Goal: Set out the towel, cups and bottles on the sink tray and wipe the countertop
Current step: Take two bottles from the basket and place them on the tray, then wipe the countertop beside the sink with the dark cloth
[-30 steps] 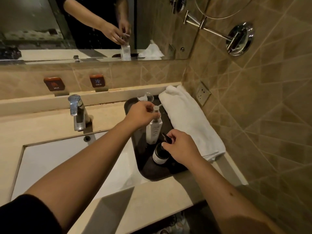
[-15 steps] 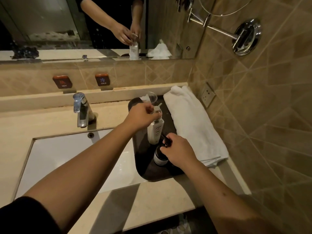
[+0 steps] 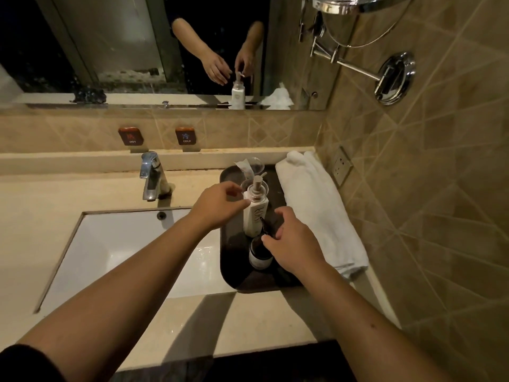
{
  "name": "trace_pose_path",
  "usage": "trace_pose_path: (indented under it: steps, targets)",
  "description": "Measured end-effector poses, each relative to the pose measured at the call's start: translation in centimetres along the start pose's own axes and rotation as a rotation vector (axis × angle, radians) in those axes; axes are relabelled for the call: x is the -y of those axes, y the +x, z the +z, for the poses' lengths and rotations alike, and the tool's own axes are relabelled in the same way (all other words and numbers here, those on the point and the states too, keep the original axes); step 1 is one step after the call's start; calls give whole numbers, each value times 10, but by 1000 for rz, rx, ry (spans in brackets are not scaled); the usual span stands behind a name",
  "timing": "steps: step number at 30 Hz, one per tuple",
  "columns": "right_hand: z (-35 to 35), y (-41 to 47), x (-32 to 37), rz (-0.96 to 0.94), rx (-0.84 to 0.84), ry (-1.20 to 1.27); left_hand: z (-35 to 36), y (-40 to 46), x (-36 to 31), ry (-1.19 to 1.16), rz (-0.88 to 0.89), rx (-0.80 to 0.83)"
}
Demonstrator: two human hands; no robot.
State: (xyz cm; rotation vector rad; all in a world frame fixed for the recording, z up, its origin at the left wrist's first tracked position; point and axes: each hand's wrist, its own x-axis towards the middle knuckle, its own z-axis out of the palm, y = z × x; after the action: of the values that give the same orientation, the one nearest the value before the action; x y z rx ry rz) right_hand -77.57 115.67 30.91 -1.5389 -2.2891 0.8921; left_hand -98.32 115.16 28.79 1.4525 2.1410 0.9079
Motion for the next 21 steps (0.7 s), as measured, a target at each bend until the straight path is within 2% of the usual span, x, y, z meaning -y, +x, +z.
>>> trace_pose_path:
  steps: [6,17,21]
  targets:
    - [-1,-18,14,-253,-18,-37,-29,-73,4,125,-72,43]
    - [72,-37,62,-603,313,-233,-92,-224,47,515,-365,79]
    - [108,-54,85,-680,388,-287,-115,-269,71,557,-465,80]
